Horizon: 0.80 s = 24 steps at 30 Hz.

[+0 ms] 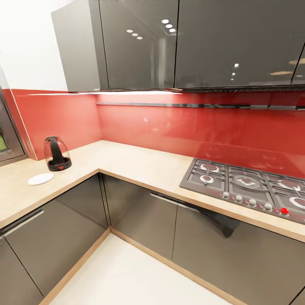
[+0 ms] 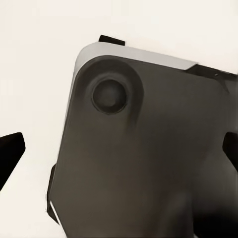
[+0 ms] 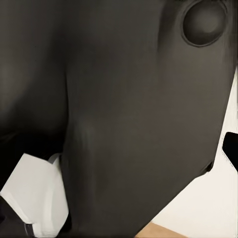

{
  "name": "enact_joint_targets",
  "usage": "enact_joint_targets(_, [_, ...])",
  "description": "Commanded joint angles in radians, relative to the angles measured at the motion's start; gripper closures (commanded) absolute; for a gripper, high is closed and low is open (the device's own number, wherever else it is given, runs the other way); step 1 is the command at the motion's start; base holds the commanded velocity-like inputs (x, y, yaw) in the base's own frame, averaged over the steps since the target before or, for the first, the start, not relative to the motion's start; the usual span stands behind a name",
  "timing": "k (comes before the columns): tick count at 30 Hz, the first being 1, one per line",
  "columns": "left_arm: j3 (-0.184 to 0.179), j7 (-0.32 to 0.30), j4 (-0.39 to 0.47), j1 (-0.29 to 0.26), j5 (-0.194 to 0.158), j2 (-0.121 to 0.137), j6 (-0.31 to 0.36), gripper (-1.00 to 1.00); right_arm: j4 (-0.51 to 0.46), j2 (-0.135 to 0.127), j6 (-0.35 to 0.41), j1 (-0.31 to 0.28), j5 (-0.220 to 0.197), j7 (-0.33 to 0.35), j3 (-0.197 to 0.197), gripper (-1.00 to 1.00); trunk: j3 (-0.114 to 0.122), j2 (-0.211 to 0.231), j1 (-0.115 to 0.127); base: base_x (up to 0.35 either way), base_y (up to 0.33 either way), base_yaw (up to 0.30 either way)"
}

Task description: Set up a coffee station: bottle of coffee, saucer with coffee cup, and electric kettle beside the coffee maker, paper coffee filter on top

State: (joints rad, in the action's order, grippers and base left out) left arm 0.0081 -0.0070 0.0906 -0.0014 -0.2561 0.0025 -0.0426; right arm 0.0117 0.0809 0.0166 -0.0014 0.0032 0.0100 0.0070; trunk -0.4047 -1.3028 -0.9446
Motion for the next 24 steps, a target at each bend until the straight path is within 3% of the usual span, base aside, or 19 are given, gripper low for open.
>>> enact_joint_targets(1, [0.001,0.0,0.0,0.0,-0.005,0.0,-0.005,-1.0,-0.002,0.0,0.006,0.0,0.002,0.001,0.001,-1.0,0.002,0.007,0.004,0.0,0.0,0.263])
enact_joint_targets(7, [0.011,0.005,0.005,0.0,-0.026,0.003,-0.016,-1.0,-0.091,-0.023,0.073,0.0,0.004,0.009,0.0,-1.0,0.017,0.049,0.027,0.0,0.0,0.262])
enact_joint_targets(10, [0.035,0.004,0.048,0.0,-0.115,0.016,0.019,-1.0,-0.182,-0.042,0.118,0.0,0.01,0.003,0.001,-1.0,0.023,0.07,0.038,0.0,0.0,0.259])
enact_joint_targets(11, [0.036,0.004,0.051,0.0,-0.121,0.016,0.023,-1.0,-0.191,-0.045,0.119,0.0,0.012,0.002,0.002,-1.0,0.026,0.077,0.042,0.0,0.0,0.259])
enact_joint_targets(13, [0.038,0.003,0.061,0.0,-0.135,0.018,0.032,-1.0,-0.22,-0.071,0.121,0.0,0.037,-0.001,0.003,-1.0,0.03,0.091,0.05,0.0,0.0,0.259])
enact_joint_targets(14, [0.039,-0.002,0.062,0.0,-0.144,0.019,0.029,-1.0,-0.237,-0.112,0.118,0.0,0.097,-0.001,0.001,-1.0,0.032,0.098,0.054,0.0,0.0,0.258])
enact_joint_targets(17, [0.042,-0.007,0.056,0.0,-0.148,0.019,-0.002,-1.0,-0.239,-0.147,0.082,0.0,0.13,-0.001,0.001,-1.0,0.039,0.119,0.065,0.0,0.0,0.258])
enact_joint_targets(18, [0.043,-0.008,0.041,0.0,-0.15,0.02,-0.052,-1.0,-0.233,-0.16,0.031,0.0,0.136,-0.001,0.0,-1.0,0.041,0.126,0.069,0.0,0.0,0.257])
enact_joint_targets(24, [0.044,-0.008,0.018,0.0,-0.15,0.022,-0.082,-1.0,-0.23,-0.164,-0.006,0.0,0.141,-0.002,0.0,-1.0,0.055,0.168,0.092,0.0,0.0,0.257])
